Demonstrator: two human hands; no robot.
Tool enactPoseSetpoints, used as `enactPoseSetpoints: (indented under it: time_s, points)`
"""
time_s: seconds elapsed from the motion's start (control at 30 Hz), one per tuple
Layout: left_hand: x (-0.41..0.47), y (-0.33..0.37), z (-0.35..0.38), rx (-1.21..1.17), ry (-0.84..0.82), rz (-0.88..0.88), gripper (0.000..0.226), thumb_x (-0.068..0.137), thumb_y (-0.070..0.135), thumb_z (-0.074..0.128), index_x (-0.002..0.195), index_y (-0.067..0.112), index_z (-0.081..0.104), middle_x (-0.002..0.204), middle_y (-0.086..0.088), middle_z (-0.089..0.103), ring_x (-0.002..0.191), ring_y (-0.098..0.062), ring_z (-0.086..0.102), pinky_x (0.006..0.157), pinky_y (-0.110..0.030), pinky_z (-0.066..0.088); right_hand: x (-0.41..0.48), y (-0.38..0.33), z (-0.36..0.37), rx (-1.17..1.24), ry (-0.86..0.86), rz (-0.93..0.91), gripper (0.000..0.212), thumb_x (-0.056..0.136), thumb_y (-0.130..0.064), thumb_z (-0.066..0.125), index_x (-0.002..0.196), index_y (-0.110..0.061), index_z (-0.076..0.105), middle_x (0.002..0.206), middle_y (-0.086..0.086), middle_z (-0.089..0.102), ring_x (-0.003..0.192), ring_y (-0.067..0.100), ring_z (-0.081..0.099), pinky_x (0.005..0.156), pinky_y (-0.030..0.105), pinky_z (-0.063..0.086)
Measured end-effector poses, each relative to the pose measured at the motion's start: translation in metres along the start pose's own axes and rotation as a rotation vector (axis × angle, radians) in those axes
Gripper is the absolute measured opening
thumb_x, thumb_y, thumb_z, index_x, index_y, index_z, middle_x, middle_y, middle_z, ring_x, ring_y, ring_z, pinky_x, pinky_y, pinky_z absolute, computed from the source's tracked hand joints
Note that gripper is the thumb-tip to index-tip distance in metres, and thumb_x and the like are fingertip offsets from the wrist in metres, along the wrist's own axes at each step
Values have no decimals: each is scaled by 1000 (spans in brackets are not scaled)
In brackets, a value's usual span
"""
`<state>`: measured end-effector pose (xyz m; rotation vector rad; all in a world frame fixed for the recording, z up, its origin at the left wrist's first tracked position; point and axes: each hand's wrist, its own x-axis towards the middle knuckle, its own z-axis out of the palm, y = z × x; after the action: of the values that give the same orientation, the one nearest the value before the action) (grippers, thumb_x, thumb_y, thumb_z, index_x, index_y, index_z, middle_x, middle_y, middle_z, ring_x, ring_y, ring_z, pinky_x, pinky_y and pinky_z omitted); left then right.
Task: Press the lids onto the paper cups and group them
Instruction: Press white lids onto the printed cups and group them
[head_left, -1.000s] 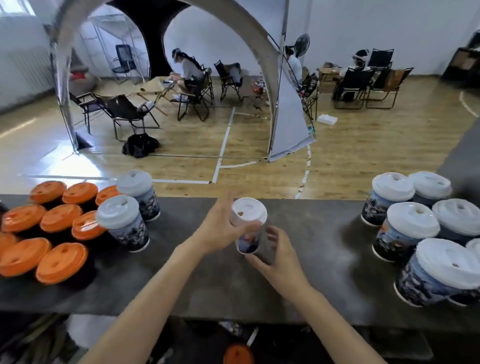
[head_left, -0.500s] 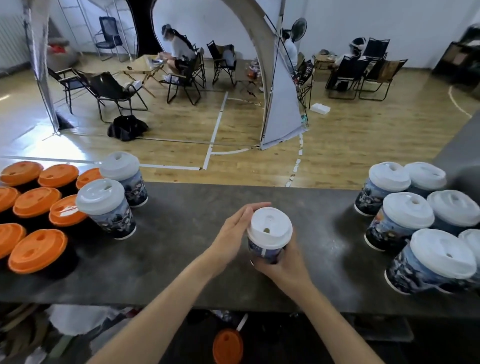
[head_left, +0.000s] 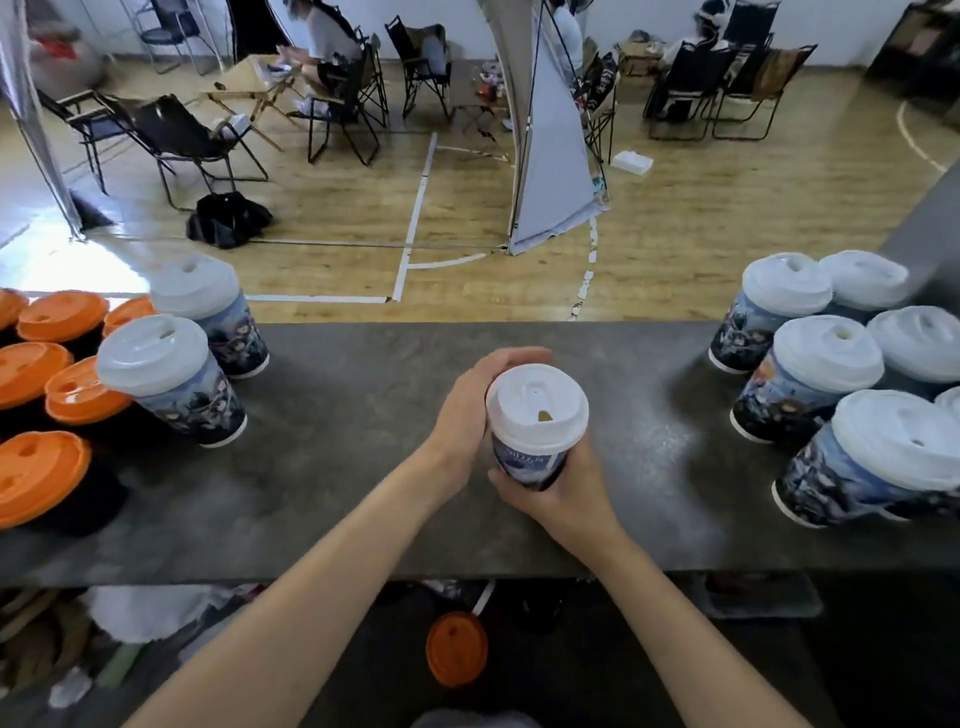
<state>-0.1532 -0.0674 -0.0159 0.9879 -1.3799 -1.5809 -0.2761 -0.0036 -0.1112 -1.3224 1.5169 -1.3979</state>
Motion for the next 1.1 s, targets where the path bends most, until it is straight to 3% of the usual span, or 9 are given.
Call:
enactPoseSetpoints:
  time_s: [0.1,0.27,0.37,0.47,0.57,0.67,0.8,0.9,1.1]
  points:
    - [4,-4,6,21,36,12,42,105,16,40,94,24,80,100,4,79,95,-7,71,84,-24,53,1,0,1,5,-1,2,98,68,-37,99,147,-23,44,142,-10,60,133,8,57,105,28,53]
    - [-11,-27,29,-43,370,213,35,103,23,37,103,17,72,100,4,75,97,-10,70,81,-20,54,1,-2,-2,21,67,-1,96,64,-35,98,142,-33,42,137,-21,59,127,1,59,96,16,52]
    - [-5,-19,23,-62,230,95,36,93,28,43,105,13,74,104,2,78,99,-11,71,85,-22,55,4,6,-5,6,6,23,92,71,-21,95,147,-20,44,141,-11,60,131,5,57,107,28,51]
    - [5,-8,11,-7,18,3,37,103,24,42,111,10,76,108,-1,79,101,-9,72,86,-21,55,5,8,-6,-34,-17,7,90,72,-21,94,147,-18,45,140,-11,59,130,1,56,108,22,49]
    - [5,-17,14,53,132,143,40,109,11,34,105,9,74,100,5,78,95,-5,70,81,-16,52,5,3,-5,-5,17,-6,97,68,-26,97,148,-21,43,142,-11,59,132,5,56,106,22,50]
    - [-5,-28,29,44,316,233,36,106,21,36,100,18,71,97,8,75,96,-8,70,81,-19,53,4,1,-4,25,67,7,101,65,-30,99,148,-22,42,142,-10,59,132,7,58,103,21,51]
    - [0,-13,23,-24,95,25,39,97,30,44,84,30,81,90,10,79,87,-1,73,75,-14,53,2,4,-9,3,40,66,94,63,-30,95,145,-16,50,136,-9,65,127,6,61,103,23,53]
    - [9,0,12,41,-34,-43,57,107,22,40,73,42,81,82,20,78,79,8,70,69,-7,50,4,5,-8,0,19,79,88,67,-21,96,144,-13,53,134,-8,67,125,4,62,104,26,53]
    - [-17,-31,31,-46,256,162,40,104,24,36,105,14,74,102,3,78,100,-10,72,81,-17,53,1,-2,-6,49,55,51,99,62,-35,99,145,-18,49,138,-8,65,130,9,61,102,23,52]
